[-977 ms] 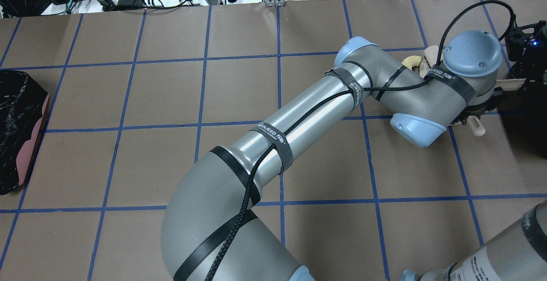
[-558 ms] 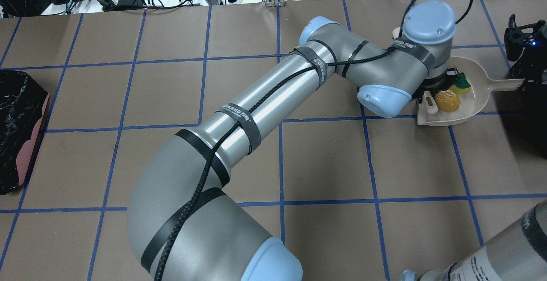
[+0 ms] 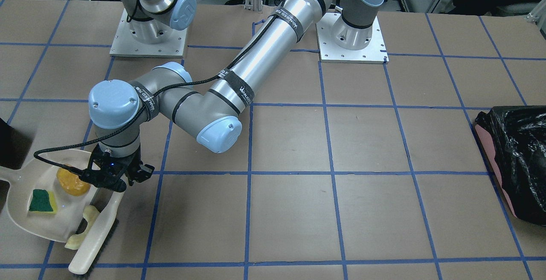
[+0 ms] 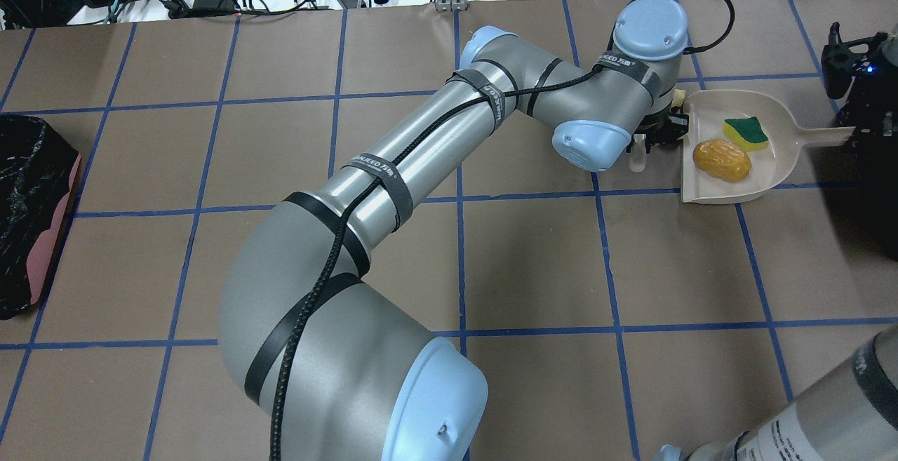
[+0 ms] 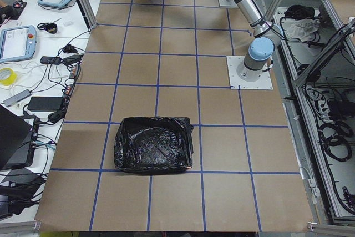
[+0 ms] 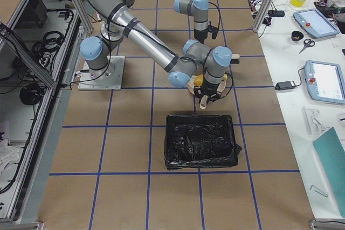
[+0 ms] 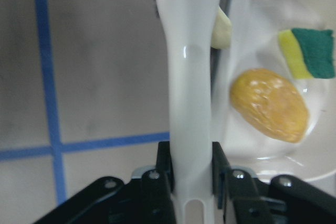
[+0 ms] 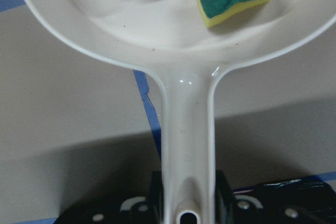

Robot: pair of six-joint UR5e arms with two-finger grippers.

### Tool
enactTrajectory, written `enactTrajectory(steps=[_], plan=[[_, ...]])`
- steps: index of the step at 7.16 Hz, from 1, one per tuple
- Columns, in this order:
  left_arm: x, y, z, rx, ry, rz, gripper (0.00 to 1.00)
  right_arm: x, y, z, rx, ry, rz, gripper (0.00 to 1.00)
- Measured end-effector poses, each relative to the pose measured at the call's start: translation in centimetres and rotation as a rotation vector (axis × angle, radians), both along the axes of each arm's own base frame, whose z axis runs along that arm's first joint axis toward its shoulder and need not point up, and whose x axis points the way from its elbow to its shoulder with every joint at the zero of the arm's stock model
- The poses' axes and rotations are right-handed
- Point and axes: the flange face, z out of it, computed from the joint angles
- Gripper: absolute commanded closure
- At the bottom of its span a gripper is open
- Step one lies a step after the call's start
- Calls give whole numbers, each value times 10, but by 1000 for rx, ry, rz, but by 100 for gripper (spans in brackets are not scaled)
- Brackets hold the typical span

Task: Sweep and dump trash in nearest bin
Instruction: 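Sweep the toy, sponge and banana into the dustpan with the left gripper, then sweep the remaining banana toy into the dustpan with the left gripper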

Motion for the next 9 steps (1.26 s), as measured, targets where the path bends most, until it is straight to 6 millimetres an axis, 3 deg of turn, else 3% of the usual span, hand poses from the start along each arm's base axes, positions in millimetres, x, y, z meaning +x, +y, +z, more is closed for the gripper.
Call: enactTrajectory(steps=[4,7,9], plan=[[21,-24,-24,-12,-44,-50,100,-3,-12,4,-54,33,30,100],[20,-25,-30,5,-35,-26,100,-5,-17,0,-59,29,3,100],[8,-13,-30,35,-5,-5,100,-4,-17,-2,-58,19,-10,100]])
